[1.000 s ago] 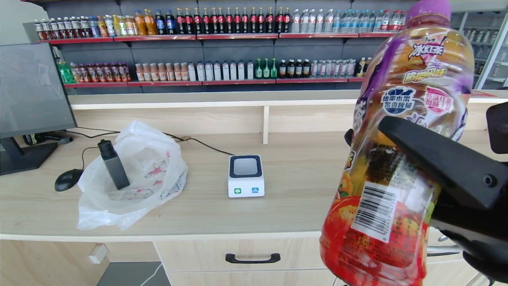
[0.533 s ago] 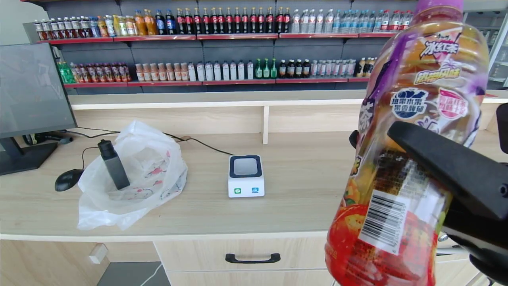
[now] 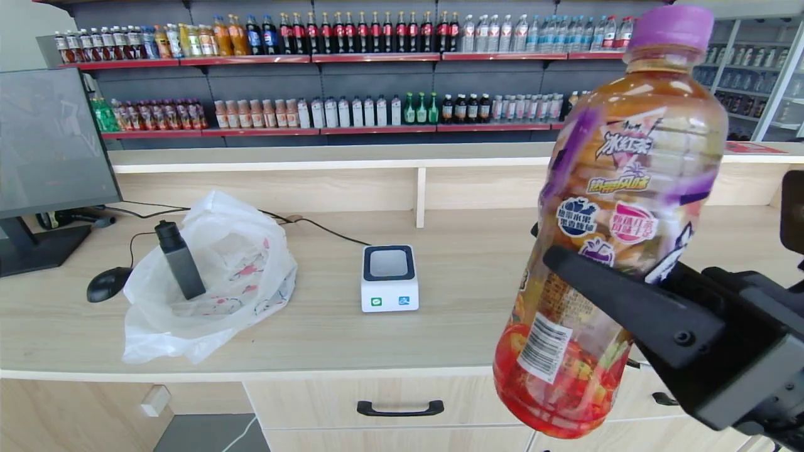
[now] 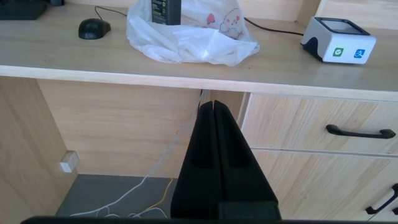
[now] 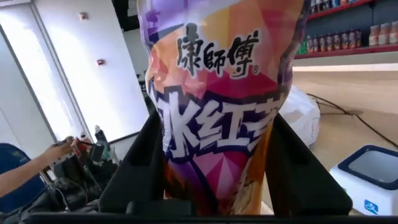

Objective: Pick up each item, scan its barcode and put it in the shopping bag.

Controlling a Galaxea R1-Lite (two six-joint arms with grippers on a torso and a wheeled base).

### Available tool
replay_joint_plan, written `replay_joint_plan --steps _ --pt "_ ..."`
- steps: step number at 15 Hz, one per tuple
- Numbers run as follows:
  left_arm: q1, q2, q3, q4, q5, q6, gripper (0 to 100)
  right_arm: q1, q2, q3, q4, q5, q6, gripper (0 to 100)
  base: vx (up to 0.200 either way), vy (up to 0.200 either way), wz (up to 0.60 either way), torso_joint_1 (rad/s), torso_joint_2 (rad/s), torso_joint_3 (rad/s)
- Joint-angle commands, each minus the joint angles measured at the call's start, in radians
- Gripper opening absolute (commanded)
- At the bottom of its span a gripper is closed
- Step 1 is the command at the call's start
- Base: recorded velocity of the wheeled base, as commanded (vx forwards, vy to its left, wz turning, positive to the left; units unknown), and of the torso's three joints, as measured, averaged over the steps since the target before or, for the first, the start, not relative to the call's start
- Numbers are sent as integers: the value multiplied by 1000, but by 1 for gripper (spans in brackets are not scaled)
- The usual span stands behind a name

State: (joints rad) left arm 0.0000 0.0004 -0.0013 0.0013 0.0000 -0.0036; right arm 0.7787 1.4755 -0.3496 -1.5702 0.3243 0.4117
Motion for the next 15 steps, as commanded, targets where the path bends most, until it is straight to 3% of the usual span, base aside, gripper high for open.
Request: replay_joint_plan --steps 1,3,5,7,8,12,15 --pt "0 0 0 0 0 1 0 -33 29 40 -1 -1 -24 0 0 0 0 0 0 0" --pt "0 0 0 0 0 -1 0 -82 55 66 -1 -131 -80 0 0 0 0 0 0 0" --pt "0 0 0 -1 0 -6 0 -153 91 67 -1 -194 -183 0 0 0 0 0 0 0" --pt "0 0 0 0 0 -4 0 -363 144 110 -1 -314 -370 0 0 0 0 0 0 0" --pt "0 0 0 0 0 -4 0 -414 149 124 -1 -297 -427 0 0 0 0 0 0 0" --pt "0 0 0 0 0 -6 0 -424 144 123 -1 -289 -429 0 0 0 0 0 0 0" --pt "0 0 0 0 0 -7 0 -434 163 112 -1 -301 -447 0 0 200 0 -2 -1 4"
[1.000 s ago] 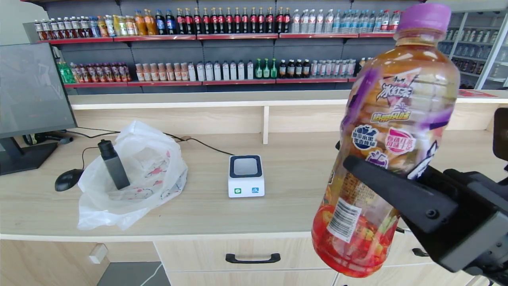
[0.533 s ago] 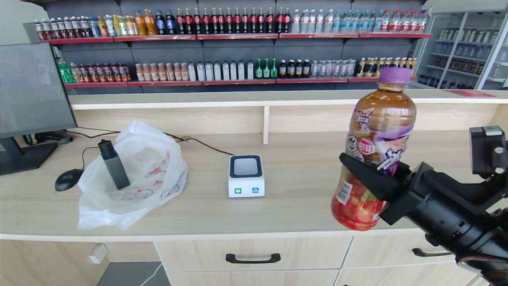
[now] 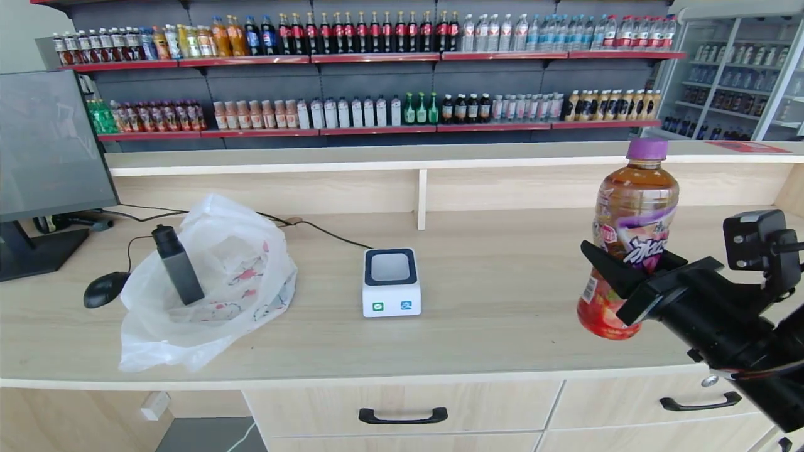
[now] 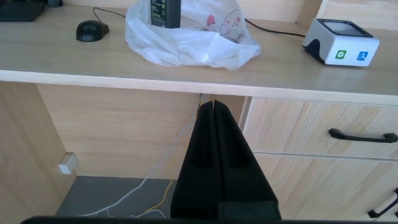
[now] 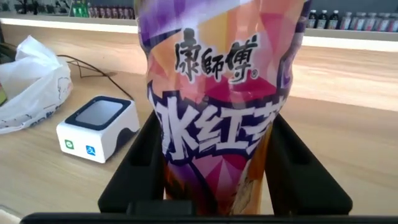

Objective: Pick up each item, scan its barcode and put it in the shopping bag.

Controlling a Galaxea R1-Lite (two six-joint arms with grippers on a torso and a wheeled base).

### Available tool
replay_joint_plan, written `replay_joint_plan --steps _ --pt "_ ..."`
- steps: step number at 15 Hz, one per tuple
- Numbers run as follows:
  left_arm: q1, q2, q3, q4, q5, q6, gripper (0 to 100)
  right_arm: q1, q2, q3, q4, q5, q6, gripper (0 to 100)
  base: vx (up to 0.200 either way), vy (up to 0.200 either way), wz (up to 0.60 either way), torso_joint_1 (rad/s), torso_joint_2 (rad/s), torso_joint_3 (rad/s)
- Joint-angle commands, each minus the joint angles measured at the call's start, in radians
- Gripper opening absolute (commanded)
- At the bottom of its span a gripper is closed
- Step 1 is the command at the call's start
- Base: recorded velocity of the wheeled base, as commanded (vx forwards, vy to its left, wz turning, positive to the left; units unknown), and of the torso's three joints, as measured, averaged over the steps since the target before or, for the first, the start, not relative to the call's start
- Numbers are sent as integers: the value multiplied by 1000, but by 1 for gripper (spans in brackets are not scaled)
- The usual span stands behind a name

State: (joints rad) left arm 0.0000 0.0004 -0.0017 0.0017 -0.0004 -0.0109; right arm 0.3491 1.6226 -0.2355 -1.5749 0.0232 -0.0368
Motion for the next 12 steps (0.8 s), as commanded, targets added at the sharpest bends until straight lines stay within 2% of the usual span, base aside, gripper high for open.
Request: replay_joint_plan --steps 1,12 --pt "0 0 0 0 0 -3 0 -9 20 -2 4 0 -11 0 0 200 0 17 2 2" --pt "2 0 0 0 2 -6 0 -10 -4 -21 4 0 -11 0 0 200 0 6 1 2"
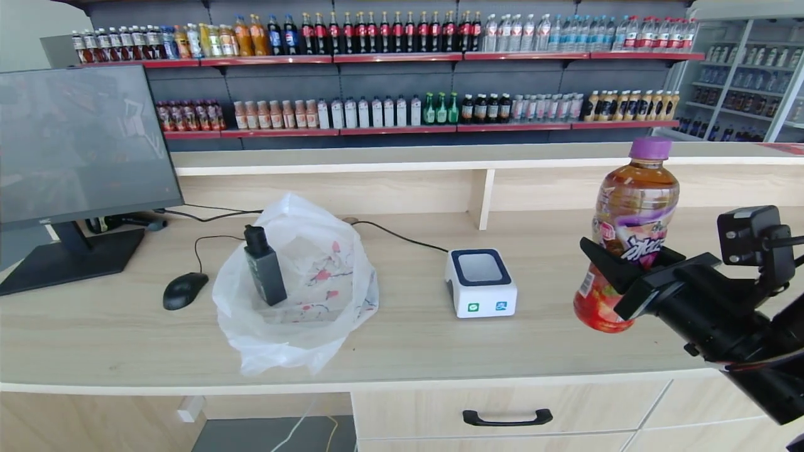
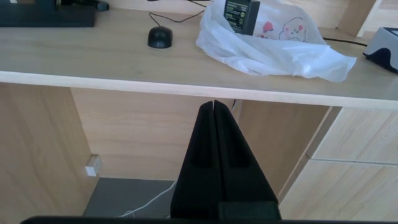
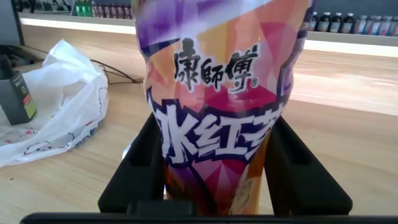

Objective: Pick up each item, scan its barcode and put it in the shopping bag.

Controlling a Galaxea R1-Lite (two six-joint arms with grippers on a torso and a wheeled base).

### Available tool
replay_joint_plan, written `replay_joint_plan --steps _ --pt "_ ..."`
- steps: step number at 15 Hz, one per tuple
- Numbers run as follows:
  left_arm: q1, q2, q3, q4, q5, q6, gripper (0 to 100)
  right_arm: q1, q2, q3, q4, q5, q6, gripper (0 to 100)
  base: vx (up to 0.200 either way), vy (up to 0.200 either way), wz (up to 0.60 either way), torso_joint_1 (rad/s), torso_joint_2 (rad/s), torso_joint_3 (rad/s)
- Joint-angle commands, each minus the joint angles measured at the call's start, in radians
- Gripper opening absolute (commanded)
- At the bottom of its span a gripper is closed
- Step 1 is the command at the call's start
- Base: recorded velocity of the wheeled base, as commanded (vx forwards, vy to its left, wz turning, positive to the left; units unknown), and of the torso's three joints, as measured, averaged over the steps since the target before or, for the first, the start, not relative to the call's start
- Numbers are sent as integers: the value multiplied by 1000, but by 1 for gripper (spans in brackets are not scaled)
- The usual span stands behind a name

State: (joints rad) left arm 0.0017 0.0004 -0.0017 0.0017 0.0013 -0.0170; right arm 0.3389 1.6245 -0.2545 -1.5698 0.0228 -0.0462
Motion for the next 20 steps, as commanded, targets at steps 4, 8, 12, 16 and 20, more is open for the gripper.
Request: replay_joint_plan --steps 4,8,12,16,20 --pt "0 0 0 0 0 0 0 -21 -14 -12 -1 0 -26 0 0 200 0 4 6 1" --pt "0 0 0 0 -1 2 0 -23 -12 -5 -1 0 -24 0 0 0 0 0 0 0" --pt "-2 0 0 0 -1 8 0 -12 5 3 -1 2 -27 0 100 0 0 1 2 1" --pt "-2 0 0 0 -1 6 0 20 12 -22 -1 31 -104 0 50 0 0 -5 -2 3" --pt "-2 0 0 0 -1 6 0 -17 32 -121 -1 286 -370 0 0 0 0 0 0 0"
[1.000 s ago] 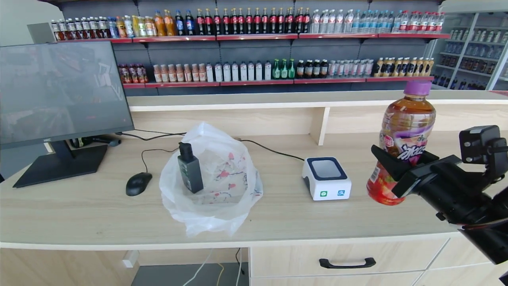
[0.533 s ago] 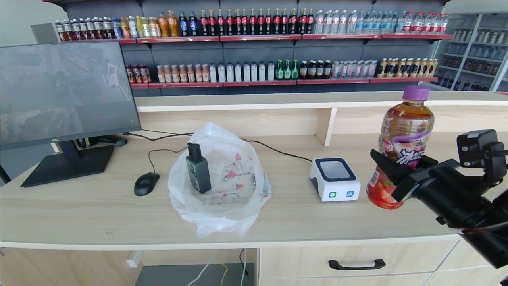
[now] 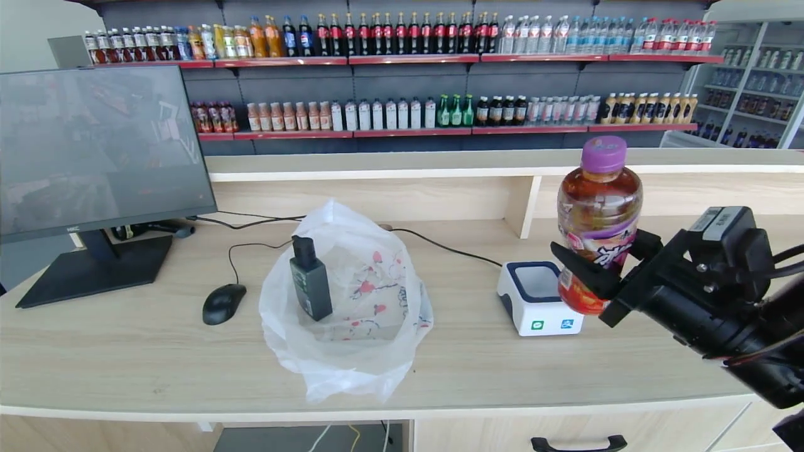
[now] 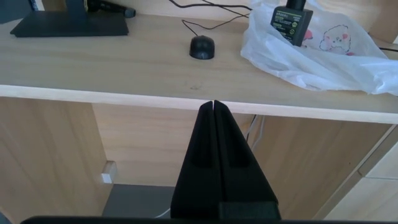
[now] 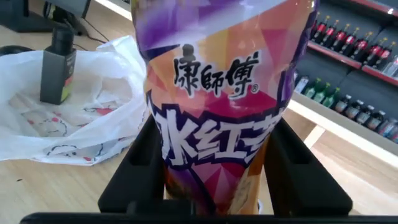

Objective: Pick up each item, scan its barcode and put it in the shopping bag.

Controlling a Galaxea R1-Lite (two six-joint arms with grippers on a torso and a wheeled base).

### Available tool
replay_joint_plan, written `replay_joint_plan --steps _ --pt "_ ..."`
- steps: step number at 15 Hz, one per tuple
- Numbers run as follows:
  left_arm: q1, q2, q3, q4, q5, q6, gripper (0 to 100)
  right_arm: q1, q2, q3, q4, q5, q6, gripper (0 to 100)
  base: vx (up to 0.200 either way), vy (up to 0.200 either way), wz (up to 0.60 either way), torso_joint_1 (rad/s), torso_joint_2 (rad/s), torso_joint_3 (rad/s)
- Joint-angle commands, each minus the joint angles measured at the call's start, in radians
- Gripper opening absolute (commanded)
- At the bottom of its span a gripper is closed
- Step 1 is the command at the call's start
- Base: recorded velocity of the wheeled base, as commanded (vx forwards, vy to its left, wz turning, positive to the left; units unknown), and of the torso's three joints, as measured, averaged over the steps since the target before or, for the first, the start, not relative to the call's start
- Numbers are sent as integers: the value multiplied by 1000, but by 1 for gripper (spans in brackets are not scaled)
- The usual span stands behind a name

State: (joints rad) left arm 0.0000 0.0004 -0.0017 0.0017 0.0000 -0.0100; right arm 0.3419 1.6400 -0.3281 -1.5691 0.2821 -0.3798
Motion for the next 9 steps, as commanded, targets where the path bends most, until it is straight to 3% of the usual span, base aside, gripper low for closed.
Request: replay_joint_plan --steps 1,3,7,9 --pt "0 0 0 0 0 -1 0 -27 43 -92 -2 65 -111 0 0 0 0 0 0 0" --pt "0 0 0 0 0 -2 0 -23 119 -183 -2 143 -300 0 0 0 0 0 0 0" --pt "0 0 0 0 0 -2 0 -24 182 -215 -2 177 -450 0 0 0 0 0 0 0" --pt "0 0 0 0 0 -1 0 -24 222 -233 -2 246 -554 0 0 0 0 0 0 0"
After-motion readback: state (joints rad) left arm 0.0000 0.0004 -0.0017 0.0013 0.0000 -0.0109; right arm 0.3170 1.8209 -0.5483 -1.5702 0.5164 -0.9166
